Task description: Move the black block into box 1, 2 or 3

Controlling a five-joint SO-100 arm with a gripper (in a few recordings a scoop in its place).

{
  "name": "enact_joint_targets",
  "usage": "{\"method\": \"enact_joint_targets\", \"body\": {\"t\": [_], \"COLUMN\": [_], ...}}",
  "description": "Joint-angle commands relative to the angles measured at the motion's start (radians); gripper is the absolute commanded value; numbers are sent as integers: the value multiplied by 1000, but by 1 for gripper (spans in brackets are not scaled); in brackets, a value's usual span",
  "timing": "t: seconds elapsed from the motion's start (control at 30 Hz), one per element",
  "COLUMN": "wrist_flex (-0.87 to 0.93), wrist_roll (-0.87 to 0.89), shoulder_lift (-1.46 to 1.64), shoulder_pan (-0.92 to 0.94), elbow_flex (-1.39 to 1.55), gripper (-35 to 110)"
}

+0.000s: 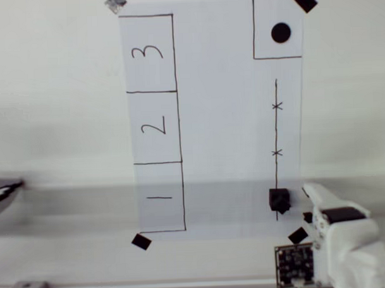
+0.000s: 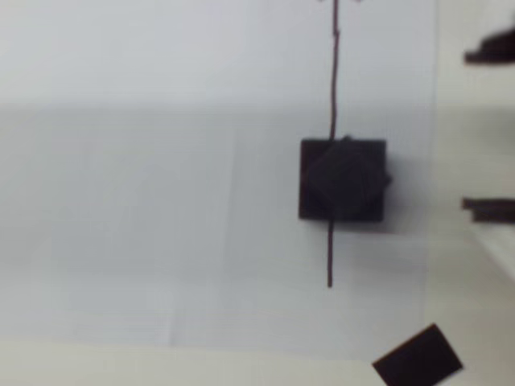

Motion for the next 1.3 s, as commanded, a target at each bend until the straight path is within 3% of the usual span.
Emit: {"method": "enact_joint_targets", "body": {"t": [0.0,0.67,1.27], "wrist_flex": [2,2,-63], "wrist_roll": [3,15,-5], "shoulder_lift": [-12,-245,-255], "shoulder_pan": [-18,-58,-57], "elbow_flex": [-92,-299,-219], "gripper": [24,29,29]}}
